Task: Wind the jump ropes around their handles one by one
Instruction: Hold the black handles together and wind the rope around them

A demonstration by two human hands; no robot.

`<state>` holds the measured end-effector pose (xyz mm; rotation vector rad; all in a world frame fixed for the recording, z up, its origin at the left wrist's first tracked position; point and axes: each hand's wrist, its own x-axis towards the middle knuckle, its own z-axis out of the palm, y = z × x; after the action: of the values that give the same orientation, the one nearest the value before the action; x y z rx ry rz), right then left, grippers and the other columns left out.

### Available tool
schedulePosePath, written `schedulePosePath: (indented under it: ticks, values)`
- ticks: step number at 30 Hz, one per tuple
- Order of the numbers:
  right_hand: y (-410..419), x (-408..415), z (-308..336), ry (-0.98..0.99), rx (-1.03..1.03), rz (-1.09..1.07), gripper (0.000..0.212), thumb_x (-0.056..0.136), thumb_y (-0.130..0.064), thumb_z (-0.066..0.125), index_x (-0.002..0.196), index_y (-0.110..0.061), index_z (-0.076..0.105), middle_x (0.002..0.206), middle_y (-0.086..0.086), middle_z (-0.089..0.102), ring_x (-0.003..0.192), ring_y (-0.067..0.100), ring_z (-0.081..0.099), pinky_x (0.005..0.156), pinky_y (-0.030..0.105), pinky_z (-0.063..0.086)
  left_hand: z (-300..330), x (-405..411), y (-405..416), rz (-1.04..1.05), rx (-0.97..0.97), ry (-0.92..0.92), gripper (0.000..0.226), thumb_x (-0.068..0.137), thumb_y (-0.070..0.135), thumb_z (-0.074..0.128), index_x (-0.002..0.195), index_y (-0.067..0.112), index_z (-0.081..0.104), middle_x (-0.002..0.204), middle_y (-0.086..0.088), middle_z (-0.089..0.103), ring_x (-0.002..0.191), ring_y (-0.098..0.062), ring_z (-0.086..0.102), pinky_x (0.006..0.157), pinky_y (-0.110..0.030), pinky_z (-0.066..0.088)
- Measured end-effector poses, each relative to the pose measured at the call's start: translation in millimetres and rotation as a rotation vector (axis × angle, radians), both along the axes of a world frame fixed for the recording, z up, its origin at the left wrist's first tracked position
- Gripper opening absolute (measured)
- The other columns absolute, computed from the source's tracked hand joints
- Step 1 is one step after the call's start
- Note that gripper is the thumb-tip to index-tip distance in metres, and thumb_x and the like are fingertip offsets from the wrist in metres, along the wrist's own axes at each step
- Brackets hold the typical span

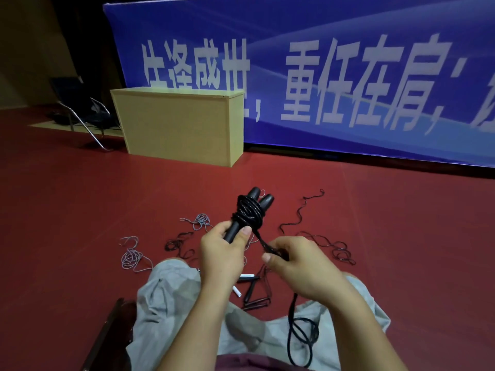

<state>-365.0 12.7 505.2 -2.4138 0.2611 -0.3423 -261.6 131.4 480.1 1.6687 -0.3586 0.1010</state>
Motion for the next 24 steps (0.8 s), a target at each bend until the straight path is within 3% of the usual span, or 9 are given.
schedulePosePath:
  ticks: [5,7,9,12,16,19,22,24]
  values:
    - [-4.0,-6.5,6.3,0.061,0.036,0.049,0.028,0.093,-0.038,0.059,0.082,-0.012,0.059,0.066,0.007,0.054,0.059,0.011,0.045,0.058,0.033,0.040,3.1,-1.7,3.5,0.069,0.099,-0.013,0.019,0.082,0.025,0.079,0.076,0.034,0.063,0.066,0.012,0.065,0.056,0.000,0.057,0.053,-0.015,0.041]
    - [-3.7,-7.5,8.4,0.054,0.028,0.091,0.025,0.095,-0.034,0.056,0.082,-0.012,0.058,0.062,-0.001,0.046,0.057,0.009,0.040,0.058,0.033,0.037,4.0,-2.5,4.2,0.051,0.181,-0.048,0.018,0.081,0.028,0.079,0.078,0.034,0.063,0.066,0.012,0.066,0.061,-0.005,0.060,0.056,-0.019,0.042]
    - [-4.0,-8.1,12.1,0.042,-0.016,0.124,0.018,0.098,-0.029,0.053,0.086,-0.016,0.061,0.064,-0.009,0.049,0.058,0.005,0.041,0.059,0.031,0.037,5.5,-1.4,6.6,-0.010,0.312,-0.091,0.013,0.080,0.031,0.079,0.085,0.032,0.066,0.067,0.012,0.066,0.063,-0.008,0.060,0.058,-0.022,0.040]
    - [-8.8,-8.5,18.2,-0.005,-0.120,0.132,0.016,0.098,-0.024,0.054,0.104,-0.024,0.069,0.092,-0.008,0.065,0.085,0.008,0.058,0.078,0.031,0.046,14.0,-0.3,15.1,-0.146,0.512,-0.162,0.012,0.081,0.033,0.078,0.091,0.031,0.070,0.066,0.012,0.063,0.064,-0.005,0.057,0.057,-0.019,0.038]
    - [-13.9,-8.6,25.0,-0.169,-0.139,0.062,0.011,0.091,-0.021,0.066,0.093,-0.030,0.073,0.085,-0.008,0.060,0.082,0.004,0.056,0.074,0.029,0.045,25.8,-1.0,25.3,-0.323,0.628,-0.224,0.009,0.086,0.033,0.072,0.095,0.035,0.071,0.064,0.012,0.060,0.061,-0.005,0.053,0.058,-0.025,0.039]
    - [-16.8,-7.9,29.0,-0.271,-0.106,-0.086,0.011,0.074,-0.034,0.081,0.081,-0.034,0.073,0.074,-0.011,0.062,0.071,0.003,0.059,0.066,0.032,0.049,30.1,-1.1,31.2,-0.444,0.659,-0.246,0.007,0.088,0.030,0.069,0.091,0.037,0.068,0.062,0.012,0.056,0.057,-0.006,0.048,0.058,-0.028,0.038]
    - [-21.1,-8.8,33.5,-0.245,-0.083,-0.258,0.041,0.048,-0.064,0.081,0.070,-0.033,0.066,0.062,-0.013,0.064,0.062,0.007,0.061,0.058,0.036,0.052,34.5,-1.8,37.7,-0.605,0.665,-0.228,0.005,0.090,0.027,0.066,0.092,0.032,0.067,0.066,0.011,0.058,0.060,-0.006,0.047,0.064,-0.033,0.042]
    - [-24.8,-9.2,35.9,-0.205,-0.070,-0.314,0.053,0.040,-0.070,0.080,0.065,-0.027,0.064,0.055,-0.011,0.063,0.056,0.010,0.060,0.054,0.032,0.050,40.1,-1.0,43.9,-0.746,0.609,-0.175,0.007,0.092,0.027,0.064,0.095,0.030,0.069,0.073,0.007,0.061,0.066,-0.006,0.049,0.068,-0.035,0.044]
